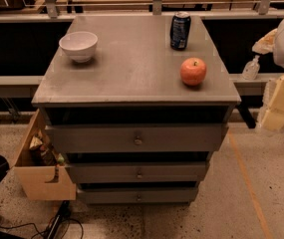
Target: Move apple near white bowl
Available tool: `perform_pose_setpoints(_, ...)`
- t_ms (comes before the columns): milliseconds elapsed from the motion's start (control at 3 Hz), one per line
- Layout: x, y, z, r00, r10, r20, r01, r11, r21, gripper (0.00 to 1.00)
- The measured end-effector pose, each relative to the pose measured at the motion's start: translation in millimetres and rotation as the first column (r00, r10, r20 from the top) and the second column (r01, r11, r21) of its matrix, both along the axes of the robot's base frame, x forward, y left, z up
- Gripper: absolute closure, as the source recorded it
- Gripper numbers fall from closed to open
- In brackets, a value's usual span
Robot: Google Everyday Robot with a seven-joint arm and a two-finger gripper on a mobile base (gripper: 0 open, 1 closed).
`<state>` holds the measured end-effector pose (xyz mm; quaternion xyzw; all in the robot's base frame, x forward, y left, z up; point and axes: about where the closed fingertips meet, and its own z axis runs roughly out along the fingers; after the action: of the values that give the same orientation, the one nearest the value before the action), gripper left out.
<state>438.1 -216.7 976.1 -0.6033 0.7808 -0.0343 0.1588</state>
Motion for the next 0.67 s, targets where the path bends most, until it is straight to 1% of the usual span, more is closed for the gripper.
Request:
perform_pose_setpoints(333,0.0,0.0,0.0,1.0,0.0,0.0,0.0,1.0,0.0,0.0)
perform_pose_setpoints(667,1.6,-1.4,-0.8,0.9995,-0.022,0.022,0.022,0.999,0.024,0.0)
